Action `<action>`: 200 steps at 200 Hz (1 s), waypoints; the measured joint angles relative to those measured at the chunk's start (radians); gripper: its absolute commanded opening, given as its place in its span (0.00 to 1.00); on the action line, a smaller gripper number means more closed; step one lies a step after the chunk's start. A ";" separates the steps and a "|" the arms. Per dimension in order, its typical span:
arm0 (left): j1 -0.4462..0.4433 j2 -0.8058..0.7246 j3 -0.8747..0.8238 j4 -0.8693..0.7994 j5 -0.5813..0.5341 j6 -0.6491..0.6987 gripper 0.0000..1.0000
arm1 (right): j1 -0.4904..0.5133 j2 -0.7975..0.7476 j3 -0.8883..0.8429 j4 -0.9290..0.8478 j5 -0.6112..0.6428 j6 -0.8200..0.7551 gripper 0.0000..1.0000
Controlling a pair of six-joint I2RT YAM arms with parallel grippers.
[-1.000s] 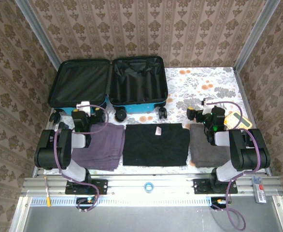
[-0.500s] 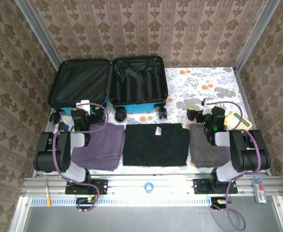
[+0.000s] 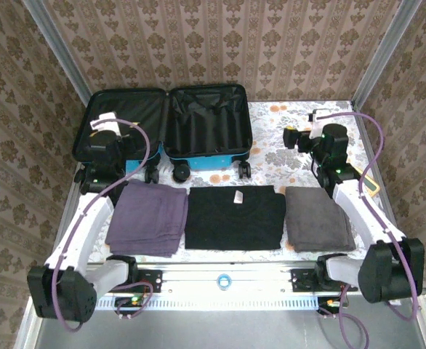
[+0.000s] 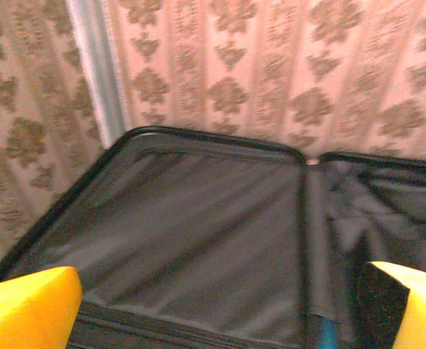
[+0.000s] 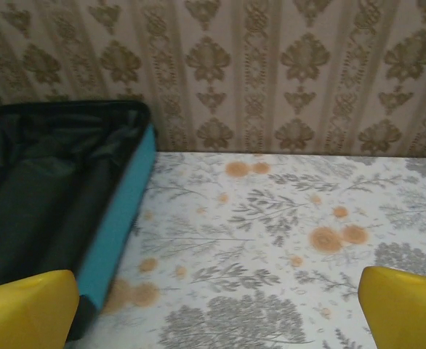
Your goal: Pack the luggage
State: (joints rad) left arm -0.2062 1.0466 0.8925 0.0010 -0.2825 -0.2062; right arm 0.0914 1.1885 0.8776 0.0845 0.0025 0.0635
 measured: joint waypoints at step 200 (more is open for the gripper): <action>-0.802 0.264 0.063 -0.880 0.250 -0.760 0.97 | 0.576 0.008 -0.153 -0.645 0.100 0.652 0.98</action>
State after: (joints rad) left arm -1.0084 1.3102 0.9550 -0.8787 -0.0322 -0.9657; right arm 0.6670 1.1969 0.7242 -0.5610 0.1028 0.7158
